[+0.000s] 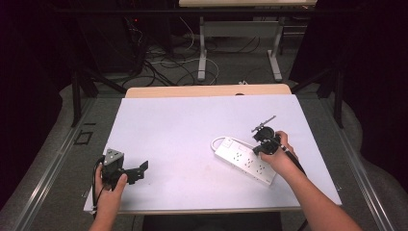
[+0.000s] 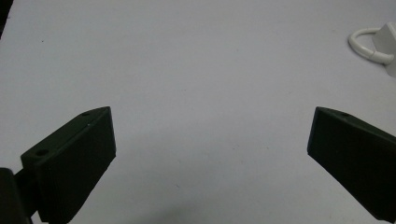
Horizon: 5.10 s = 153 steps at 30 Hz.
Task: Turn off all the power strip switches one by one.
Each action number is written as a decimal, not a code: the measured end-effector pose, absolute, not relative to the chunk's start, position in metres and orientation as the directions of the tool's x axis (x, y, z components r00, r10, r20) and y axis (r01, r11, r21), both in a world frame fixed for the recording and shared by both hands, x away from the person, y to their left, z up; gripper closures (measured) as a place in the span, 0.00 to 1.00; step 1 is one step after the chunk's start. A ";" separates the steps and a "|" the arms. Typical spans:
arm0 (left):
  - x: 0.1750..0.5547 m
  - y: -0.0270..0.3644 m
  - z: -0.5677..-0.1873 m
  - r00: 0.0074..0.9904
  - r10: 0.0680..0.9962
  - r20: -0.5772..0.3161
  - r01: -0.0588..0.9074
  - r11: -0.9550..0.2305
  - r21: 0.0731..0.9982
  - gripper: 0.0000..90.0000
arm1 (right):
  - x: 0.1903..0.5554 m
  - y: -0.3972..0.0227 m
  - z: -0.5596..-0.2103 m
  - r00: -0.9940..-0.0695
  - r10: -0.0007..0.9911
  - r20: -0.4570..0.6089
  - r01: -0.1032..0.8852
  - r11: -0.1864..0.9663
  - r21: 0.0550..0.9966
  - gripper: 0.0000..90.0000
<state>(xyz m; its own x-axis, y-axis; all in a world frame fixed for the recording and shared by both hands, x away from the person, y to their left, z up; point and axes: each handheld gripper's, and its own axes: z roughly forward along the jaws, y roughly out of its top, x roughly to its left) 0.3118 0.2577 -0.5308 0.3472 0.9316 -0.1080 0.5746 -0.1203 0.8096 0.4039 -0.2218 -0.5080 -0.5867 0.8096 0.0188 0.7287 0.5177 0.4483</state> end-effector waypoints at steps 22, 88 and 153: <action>0.312 0.259 -0.531 0.354 0.930 -0.101 0.574 -0.130 0.809 0.01 | 0.400 -0.225 -0.509 -0.577 0.816 0.036 0.735 0.499 0.460 0.97; 0.312 0.258 -0.532 0.350 0.931 -0.105 0.576 -0.126 0.807 0.01 | 0.393 -0.234 -0.508 -0.569 0.822 0.034 0.731 0.487 0.479 0.99; 0.310 0.260 -0.532 0.340 0.934 -0.107 0.579 -0.118 0.807 0.01 | 0.368 -0.266 -0.514 -0.525 0.850 0.051 0.745 0.429 0.511 0.95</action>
<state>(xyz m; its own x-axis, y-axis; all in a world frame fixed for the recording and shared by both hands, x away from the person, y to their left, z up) 0.3104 0.2596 -0.5318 0.3400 0.9344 -0.1068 0.5785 -0.1183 0.8071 0.3675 -0.2657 -0.5140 -0.5245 0.8498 0.0513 0.7451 0.4290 0.5107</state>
